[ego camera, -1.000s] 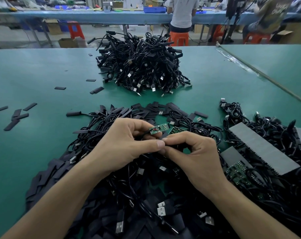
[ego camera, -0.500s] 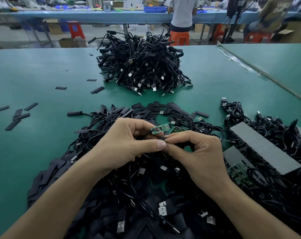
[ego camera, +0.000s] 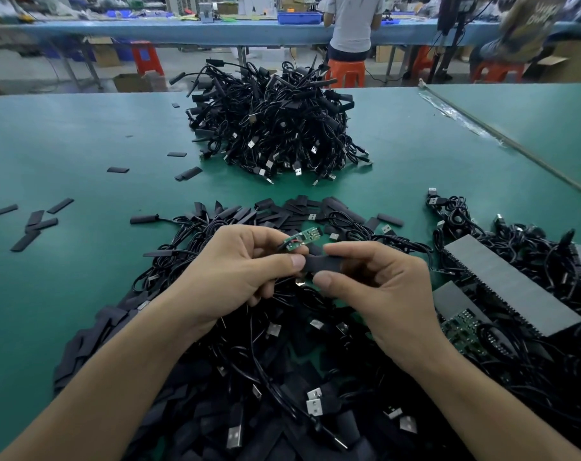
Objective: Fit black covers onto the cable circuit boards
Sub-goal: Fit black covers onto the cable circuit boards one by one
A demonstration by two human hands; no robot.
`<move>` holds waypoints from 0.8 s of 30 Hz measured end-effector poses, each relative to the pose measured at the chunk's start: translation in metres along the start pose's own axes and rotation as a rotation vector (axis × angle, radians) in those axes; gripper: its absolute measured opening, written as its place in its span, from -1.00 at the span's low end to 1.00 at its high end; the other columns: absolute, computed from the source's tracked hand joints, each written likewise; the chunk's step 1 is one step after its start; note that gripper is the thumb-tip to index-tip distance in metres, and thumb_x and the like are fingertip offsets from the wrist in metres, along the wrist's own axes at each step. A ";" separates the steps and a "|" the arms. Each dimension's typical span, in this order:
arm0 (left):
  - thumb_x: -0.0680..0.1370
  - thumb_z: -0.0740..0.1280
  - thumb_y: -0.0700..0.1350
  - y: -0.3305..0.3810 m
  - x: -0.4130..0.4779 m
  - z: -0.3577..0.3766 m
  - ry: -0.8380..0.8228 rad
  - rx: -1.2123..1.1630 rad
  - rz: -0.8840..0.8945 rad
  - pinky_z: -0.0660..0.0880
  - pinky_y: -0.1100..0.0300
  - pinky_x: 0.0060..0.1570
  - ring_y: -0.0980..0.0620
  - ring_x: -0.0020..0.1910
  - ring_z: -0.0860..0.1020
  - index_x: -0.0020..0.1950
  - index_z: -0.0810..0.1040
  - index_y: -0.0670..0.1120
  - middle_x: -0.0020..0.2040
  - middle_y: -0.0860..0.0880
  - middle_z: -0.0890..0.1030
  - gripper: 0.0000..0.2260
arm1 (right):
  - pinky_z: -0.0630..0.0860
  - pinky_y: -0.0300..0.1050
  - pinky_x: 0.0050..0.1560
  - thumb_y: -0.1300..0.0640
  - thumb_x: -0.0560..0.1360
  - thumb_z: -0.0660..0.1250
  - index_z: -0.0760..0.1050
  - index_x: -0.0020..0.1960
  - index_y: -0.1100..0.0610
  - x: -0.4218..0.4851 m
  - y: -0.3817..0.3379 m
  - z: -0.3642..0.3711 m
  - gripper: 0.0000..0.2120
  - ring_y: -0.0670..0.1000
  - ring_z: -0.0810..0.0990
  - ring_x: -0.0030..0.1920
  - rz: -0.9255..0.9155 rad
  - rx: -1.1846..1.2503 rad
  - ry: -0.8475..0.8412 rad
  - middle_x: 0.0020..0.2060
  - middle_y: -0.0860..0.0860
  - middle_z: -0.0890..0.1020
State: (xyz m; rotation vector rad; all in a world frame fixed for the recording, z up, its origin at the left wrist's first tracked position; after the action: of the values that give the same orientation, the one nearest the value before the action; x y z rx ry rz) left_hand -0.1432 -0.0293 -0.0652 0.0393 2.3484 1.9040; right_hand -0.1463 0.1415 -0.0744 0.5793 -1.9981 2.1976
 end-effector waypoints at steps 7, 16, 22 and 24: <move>0.49 0.47 -0.13 -0.001 -0.002 0.004 -0.041 0.028 -0.017 0.35 0.38 -0.56 0.20 -0.55 0.43 -0.12 0.69 -0.07 -0.47 0.04 0.54 -0.97 | 0.58 -0.30 -0.18 0.23 0.22 0.54 0.73 -0.10 0.04 0.002 -0.004 0.005 -0.73 -0.10 0.69 -0.24 0.067 0.193 -0.023 -0.26 0.01 0.73; 0.41 0.55 -0.18 0.005 -0.005 0.008 -0.088 0.046 0.015 0.41 0.34 -0.53 0.15 -0.48 0.46 -0.09 0.68 -0.03 -0.35 0.05 0.61 -0.86 | 0.59 -0.26 -0.18 0.19 0.23 0.57 0.72 -0.10 0.07 0.000 0.001 0.004 -0.76 -0.08 0.66 -0.27 0.107 0.146 -0.035 -0.27 0.04 0.72; 0.31 0.59 -0.06 0.010 -0.007 0.010 -0.084 0.066 0.055 0.40 0.33 -0.54 0.14 -0.51 0.47 -0.17 0.67 0.05 -0.34 0.04 0.64 -0.83 | 0.59 -0.26 -0.18 0.19 0.26 0.58 0.71 -0.10 0.10 -0.001 0.001 0.004 -0.78 -0.06 0.68 -0.24 0.095 0.129 -0.044 -0.24 0.06 0.73; 0.21 0.55 0.06 0.011 -0.007 0.010 -0.078 0.065 0.062 0.39 0.34 -0.55 0.15 -0.51 0.47 -0.18 0.68 0.02 -0.38 0.06 0.61 -0.75 | 0.57 -0.30 -0.20 0.19 0.25 0.57 0.71 -0.13 0.08 -0.001 0.000 0.004 -0.80 -0.10 0.68 -0.27 0.097 0.142 -0.038 -0.27 0.01 0.72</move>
State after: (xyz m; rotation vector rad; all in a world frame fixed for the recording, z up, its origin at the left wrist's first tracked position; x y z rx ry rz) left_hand -0.1361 -0.0183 -0.0560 0.1912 2.3828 1.8173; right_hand -0.1448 0.1372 -0.0747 0.5552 -1.9389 2.4182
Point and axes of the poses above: each hand's wrist, its own x-axis towards the middle knuckle, its own z-axis out of the palm, y = z × x, the point moved 7 cm from there along x, towards the middle knuckle
